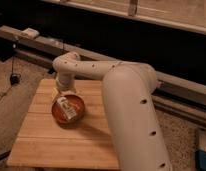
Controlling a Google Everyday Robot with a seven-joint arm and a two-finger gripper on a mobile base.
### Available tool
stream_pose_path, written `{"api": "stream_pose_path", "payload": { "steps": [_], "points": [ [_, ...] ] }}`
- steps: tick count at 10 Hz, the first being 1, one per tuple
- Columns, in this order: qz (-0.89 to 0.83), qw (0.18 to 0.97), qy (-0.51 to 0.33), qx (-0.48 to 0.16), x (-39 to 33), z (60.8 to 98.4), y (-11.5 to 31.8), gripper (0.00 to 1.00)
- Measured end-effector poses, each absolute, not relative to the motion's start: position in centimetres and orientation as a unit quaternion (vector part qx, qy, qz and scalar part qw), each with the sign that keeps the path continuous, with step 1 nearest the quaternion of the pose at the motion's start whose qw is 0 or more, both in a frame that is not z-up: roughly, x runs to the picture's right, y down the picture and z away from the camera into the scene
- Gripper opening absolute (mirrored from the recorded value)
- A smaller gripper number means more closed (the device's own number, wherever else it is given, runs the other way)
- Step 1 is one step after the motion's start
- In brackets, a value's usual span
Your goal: Place the bottle in the ceramic bowl
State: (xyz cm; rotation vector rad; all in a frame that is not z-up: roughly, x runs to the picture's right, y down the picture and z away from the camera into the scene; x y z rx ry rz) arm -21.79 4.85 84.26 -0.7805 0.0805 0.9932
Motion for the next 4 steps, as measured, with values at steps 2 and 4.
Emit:
{"api": "stream_pose_path", "payload": {
  "steps": [2,4],
  "points": [
    [0.465,0.806,0.038,-0.364,-21.58,84.32,4.8,0.8],
    [0.464,0.806,0.038,-0.365,-21.82,84.25,4.87,0.8]
  ]
}}
